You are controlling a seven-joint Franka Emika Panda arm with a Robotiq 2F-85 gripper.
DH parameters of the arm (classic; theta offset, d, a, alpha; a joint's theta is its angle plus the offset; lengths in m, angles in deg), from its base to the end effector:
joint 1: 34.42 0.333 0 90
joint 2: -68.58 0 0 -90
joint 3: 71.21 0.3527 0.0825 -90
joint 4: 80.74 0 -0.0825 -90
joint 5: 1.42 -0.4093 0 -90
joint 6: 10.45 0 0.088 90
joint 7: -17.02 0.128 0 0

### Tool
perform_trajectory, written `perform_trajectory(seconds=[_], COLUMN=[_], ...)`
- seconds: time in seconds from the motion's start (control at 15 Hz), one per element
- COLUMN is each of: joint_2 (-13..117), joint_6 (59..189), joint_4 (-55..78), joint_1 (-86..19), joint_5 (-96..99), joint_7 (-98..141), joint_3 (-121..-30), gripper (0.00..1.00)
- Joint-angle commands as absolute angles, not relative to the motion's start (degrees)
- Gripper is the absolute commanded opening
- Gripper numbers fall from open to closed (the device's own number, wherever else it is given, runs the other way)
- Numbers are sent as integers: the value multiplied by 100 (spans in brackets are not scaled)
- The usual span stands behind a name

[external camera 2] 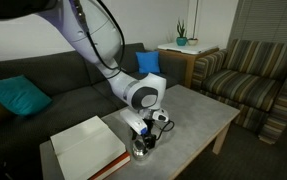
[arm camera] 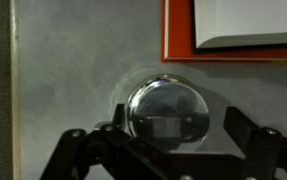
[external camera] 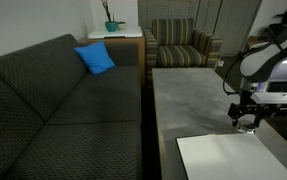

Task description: Take the silver lid from the silver jar and place it on the table

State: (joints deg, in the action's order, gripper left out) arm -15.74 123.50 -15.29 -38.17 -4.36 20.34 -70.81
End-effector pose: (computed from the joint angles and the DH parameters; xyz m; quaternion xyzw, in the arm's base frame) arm 0.6852 -0.0393 -0.1734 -0.9870 0.0804 0.1376 0.0198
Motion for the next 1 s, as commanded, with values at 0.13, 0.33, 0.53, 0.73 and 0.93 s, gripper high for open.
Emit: perform_trajectory(seconds=[0.13,0.33,0.53,0.73,0.93], joint_2=[-1475,-1496,-1481,-1399,-1189], joint_6=[12159,12248,12267,12338,12394], joint_4=[-1448,-1493,-1534,-1476,-1311], joint_1=[-3857,-3881,-3888,-3893,-3908], joint_5=[-422,-431,-431,-431,-442], joint_7=[2038,1955,1914,1854,1713], joint_3=[-7169,-7150,-7130,-7111,-7053], gripper=[74,52,44,44,44])
